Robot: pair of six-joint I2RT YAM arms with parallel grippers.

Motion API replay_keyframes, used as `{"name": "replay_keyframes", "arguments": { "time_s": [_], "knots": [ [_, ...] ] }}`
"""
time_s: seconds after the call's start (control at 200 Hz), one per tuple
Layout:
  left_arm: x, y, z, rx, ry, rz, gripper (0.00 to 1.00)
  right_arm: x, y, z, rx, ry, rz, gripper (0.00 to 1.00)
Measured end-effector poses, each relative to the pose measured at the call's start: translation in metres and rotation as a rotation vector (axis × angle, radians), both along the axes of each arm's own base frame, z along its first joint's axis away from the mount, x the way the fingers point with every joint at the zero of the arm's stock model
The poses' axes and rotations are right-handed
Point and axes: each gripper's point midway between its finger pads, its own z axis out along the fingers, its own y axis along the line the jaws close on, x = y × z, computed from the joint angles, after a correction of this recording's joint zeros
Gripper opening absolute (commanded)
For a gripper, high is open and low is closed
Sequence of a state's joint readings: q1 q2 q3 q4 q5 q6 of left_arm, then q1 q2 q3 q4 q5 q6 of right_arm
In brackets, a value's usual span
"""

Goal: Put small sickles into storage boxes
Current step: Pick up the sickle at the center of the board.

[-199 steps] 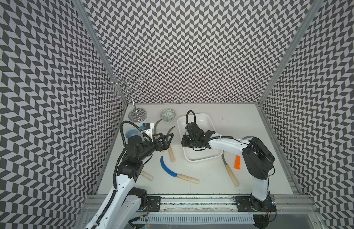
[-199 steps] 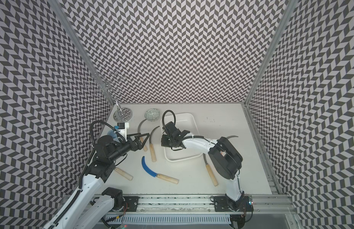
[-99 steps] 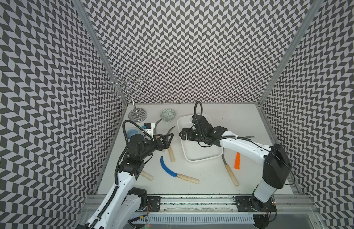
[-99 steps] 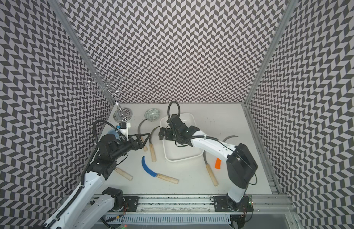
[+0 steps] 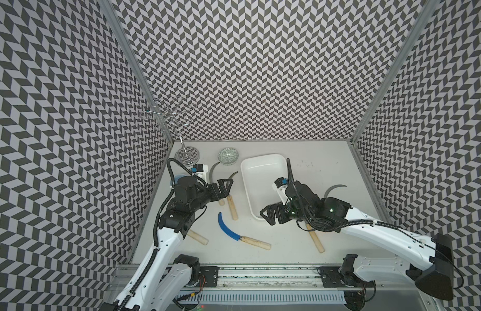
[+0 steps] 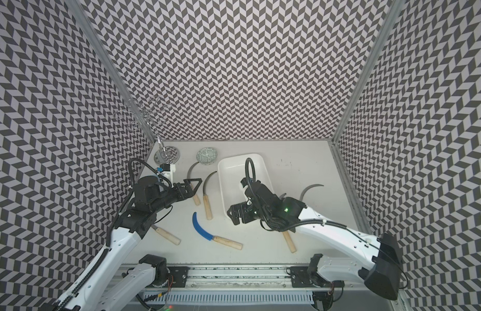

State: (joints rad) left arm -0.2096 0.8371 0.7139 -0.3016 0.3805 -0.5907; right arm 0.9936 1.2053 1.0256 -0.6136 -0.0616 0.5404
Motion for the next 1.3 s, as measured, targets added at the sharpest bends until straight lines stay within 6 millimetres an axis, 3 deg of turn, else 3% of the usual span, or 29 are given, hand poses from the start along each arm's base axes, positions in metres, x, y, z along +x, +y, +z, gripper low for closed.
{"name": "replay_keyframes", "arguments": {
  "time_s": [0.14,0.255,0.366,0.701,0.821,1.047,1.162,1.232,1.302],
  "knots": [
    [-0.009,0.004,-0.014,0.006,0.102,0.029,1.0,-0.022,0.006,-0.016,-0.072,0.014,0.098,1.0],
    [-0.018,0.009,-0.03,0.028,0.184,0.049,0.99,-0.038,0.015,-0.047,-0.175,0.047,0.174,1.0],
    [-0.026,0.012,-0.032,0.034,0.202,0.06,0.99,-0.05,0.021,-0.074,-0.261,0.067,0.234,1.0],
    [-0.029,0.018,-0.042,0.072,0.256,0.081,1.0,-0.063,0.032,-0.127,-0.41,0.064,0.349,0.91],
    [-0.027,0.023,-0.045,0.076,0.269,0.095,0.99,-0.069,0.036,-0.146,-0.456,0.064,0.386,0.79],
    [-0.022,0.043,-0.046,0.083,0.268,0.158,1.0,-0.074,0.042,-0.174,-0.52,0.051,0.417,0.64],
    [-0.02,0.052,-0.043,0.088,0.263,0.186,1.0,-0.073,0.045,-0.18,-0.532,0.035,0.423,0.55],
    [-0.019,0.058,-0.04,0.097,0.255,0.2,0.99,-0.072,0.048,-0.18,-0.528,0.022,0.421,0.44],
    [-0.018,0.064,-0.039,0.108,0.25,0.213,0.99,-0.069,0.051,-0.181,-0.527,0.006,0.421,0.41]
  ]
}}
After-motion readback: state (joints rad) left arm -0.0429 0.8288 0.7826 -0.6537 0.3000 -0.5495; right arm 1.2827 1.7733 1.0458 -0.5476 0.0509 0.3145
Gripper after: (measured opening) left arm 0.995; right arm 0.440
